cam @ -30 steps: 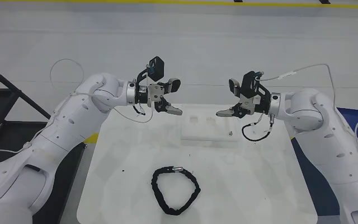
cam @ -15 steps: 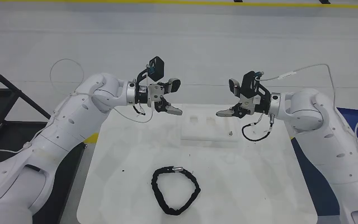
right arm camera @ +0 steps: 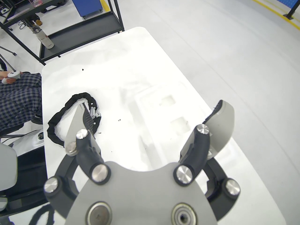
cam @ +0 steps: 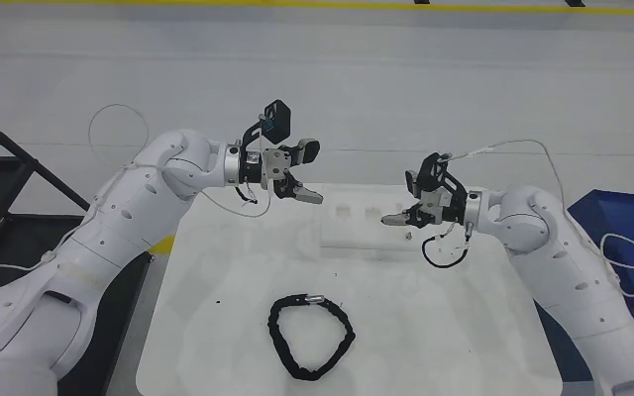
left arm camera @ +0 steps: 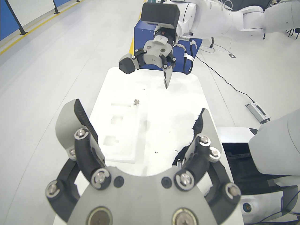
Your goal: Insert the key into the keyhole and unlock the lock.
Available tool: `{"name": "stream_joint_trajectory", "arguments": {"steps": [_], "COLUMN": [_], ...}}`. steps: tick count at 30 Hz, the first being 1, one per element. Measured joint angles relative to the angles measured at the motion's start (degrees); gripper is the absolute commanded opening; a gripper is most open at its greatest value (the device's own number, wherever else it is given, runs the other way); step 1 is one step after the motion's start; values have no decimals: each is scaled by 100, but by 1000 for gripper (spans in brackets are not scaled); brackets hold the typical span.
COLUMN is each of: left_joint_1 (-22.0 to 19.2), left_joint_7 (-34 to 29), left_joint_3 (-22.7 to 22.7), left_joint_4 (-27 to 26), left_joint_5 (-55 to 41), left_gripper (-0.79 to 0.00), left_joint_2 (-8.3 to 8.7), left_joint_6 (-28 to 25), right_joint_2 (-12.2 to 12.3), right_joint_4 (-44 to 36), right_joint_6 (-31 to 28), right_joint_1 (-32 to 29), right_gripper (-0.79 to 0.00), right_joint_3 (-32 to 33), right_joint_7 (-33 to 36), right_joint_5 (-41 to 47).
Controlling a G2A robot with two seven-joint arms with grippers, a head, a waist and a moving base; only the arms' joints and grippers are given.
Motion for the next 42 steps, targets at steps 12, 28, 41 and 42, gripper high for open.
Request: {"name": "stream_joint_trajectory", "arguments": {"steps": [12, 28, 41, 42], "left_joint_1": [0, 0, 0, 0], "left_joint_7": [0, 0, 0, 0], "left_joint_3": [0, 0, 0, 0], "left_joint_4": [0, 0, 0, 0], "left_joint_5": [0, 0, 0, 0], "left_gripper": [0, 0, 0, 0], "left_joint_2": [0, 0, 0, 0], "left_joint_6": [0, 0, 0, 0], "right_joint_2": [-123, -253, -575, -605], "right_joint_4": [710, 747, 1303, 1382], "right_joint_6": [1233, 3666, 4364, 4393], "right_joint_1": [-157, -213, 265, 314], "right_gripper": [0, 0, 0, 0], "right_joint_3": [-276, -394, -936, -973], "right_joint_7": [139, 1591, 1858, 1873], "right_joint_5": [15, 689, 704, 721]}}
